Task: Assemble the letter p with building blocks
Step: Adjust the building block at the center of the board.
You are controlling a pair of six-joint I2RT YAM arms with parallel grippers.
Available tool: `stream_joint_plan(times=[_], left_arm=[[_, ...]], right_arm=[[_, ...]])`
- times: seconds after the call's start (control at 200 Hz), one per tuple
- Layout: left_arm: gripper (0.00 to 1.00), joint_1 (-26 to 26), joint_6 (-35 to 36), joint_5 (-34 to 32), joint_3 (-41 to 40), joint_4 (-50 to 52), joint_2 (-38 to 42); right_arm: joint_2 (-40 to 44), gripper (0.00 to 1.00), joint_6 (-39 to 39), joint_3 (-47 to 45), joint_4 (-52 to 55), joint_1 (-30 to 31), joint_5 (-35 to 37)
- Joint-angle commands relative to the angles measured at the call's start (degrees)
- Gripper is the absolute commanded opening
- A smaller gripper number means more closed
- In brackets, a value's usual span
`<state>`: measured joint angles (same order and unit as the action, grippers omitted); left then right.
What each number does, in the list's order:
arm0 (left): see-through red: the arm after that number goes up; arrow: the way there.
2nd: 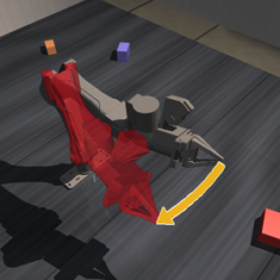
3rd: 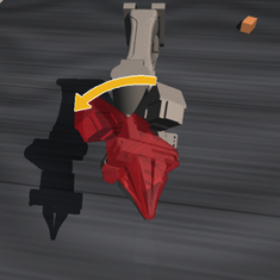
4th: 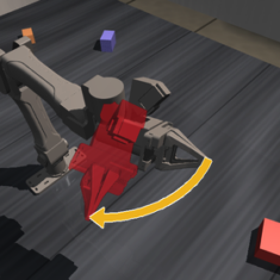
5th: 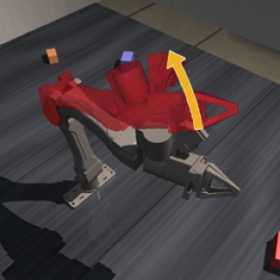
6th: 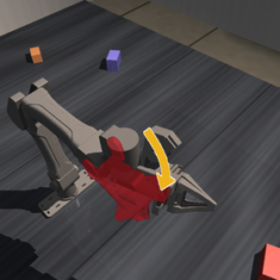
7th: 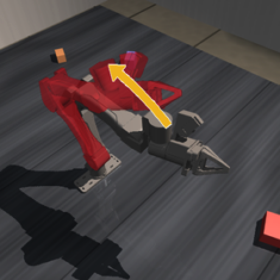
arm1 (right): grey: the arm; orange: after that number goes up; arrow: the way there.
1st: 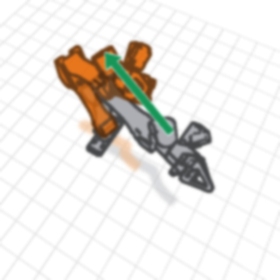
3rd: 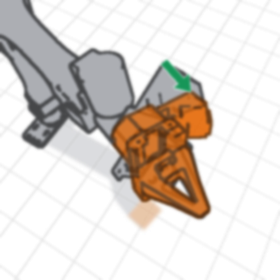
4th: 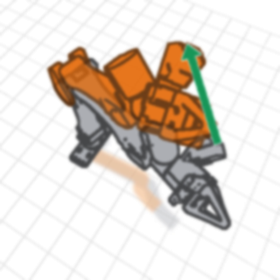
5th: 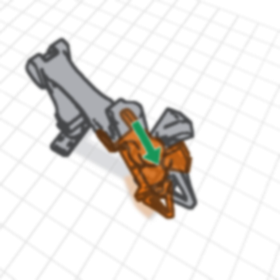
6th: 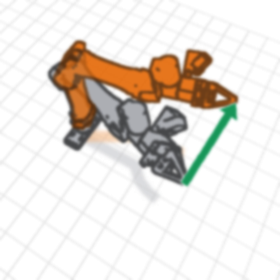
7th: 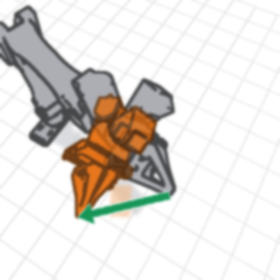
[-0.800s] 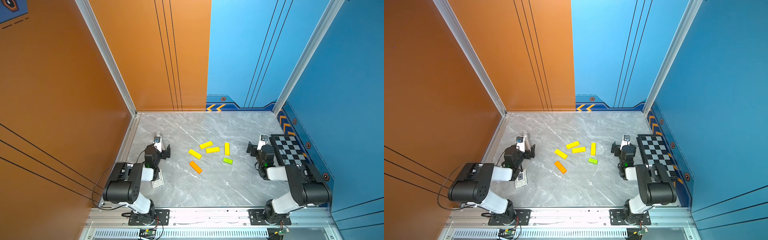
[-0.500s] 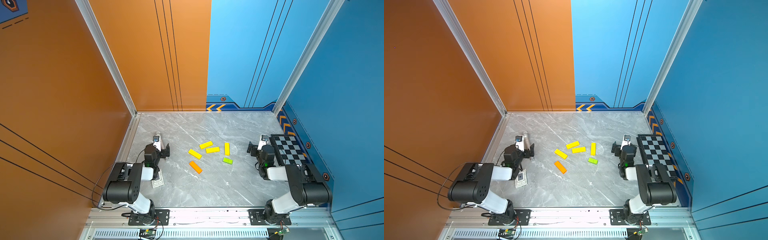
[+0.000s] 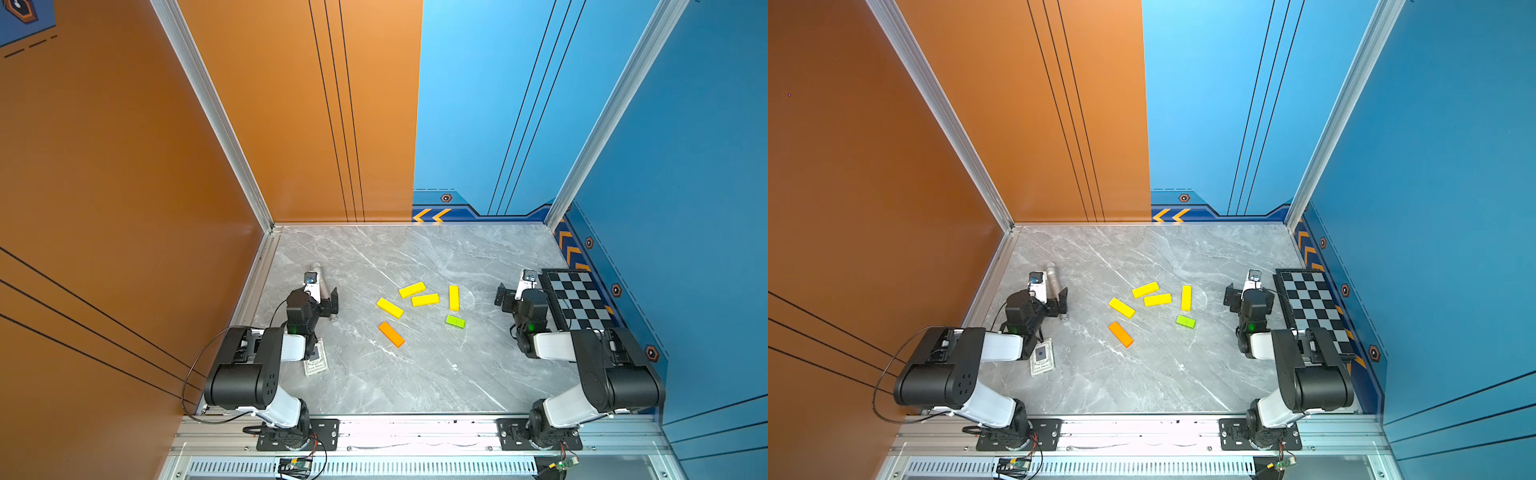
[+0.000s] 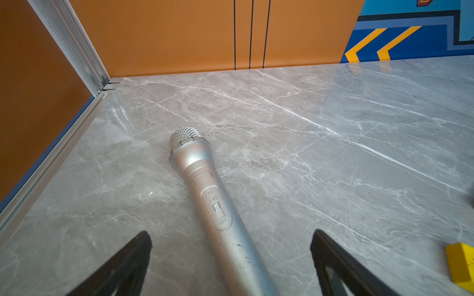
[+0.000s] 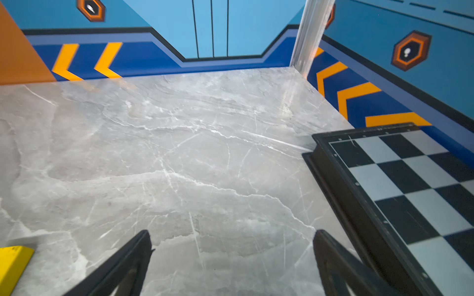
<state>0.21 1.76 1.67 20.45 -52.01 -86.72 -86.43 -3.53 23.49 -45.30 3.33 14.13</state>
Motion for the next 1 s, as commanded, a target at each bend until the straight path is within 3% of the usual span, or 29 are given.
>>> stream_joint_plan(times=[0.0,0.205,0.31,0.435,0.551,0.661,0.806,0.996], left_arm=[[0.99,1.1,0.3,-4.7,2.0,6.0,4.7],[0.99,7.9,3.2,-16.6,4.0,14.1,12.0],[0.99,13.2,4.0,-18.6,4.5,15.9,17.3],[0.99,24.7,9.3,-26.0,10.9,25.2,18.5],[0.99,33.2,8.1,-30.4,18.0,35.3,15.5],[0.99,38.4,4.2,-34.0,21.7,40.2,11.7],[0.99,39.2,-5.4,-30.9,28.2,46.5,4.5],[0.99,39.9,-9.2,-27.8,40.9,56.8,-7.0]], right_arm=[[3.1,1.00,-0.6,5.3,10.6,1.3,6.5],[9.0,1.00,4.9,5.4,11.7,8.4,14.5],[16.5,1.00,4.4,5.8,14.9,10.7,9.4],[20.8,1.00,-2.3,11.0,26.0,11.0,4.1],[21.9,1.00,-7.6,15.8,39.4,12.4,0.4],[24.6,1.00,-10.3,13.8,43.0,15.6,-0.9],[28.0,1.00,-12.8,11.2,44.8,18.9,-1.8],[32.1,1.00,-13.5,7.3,45.2,23.4,-3.4]])
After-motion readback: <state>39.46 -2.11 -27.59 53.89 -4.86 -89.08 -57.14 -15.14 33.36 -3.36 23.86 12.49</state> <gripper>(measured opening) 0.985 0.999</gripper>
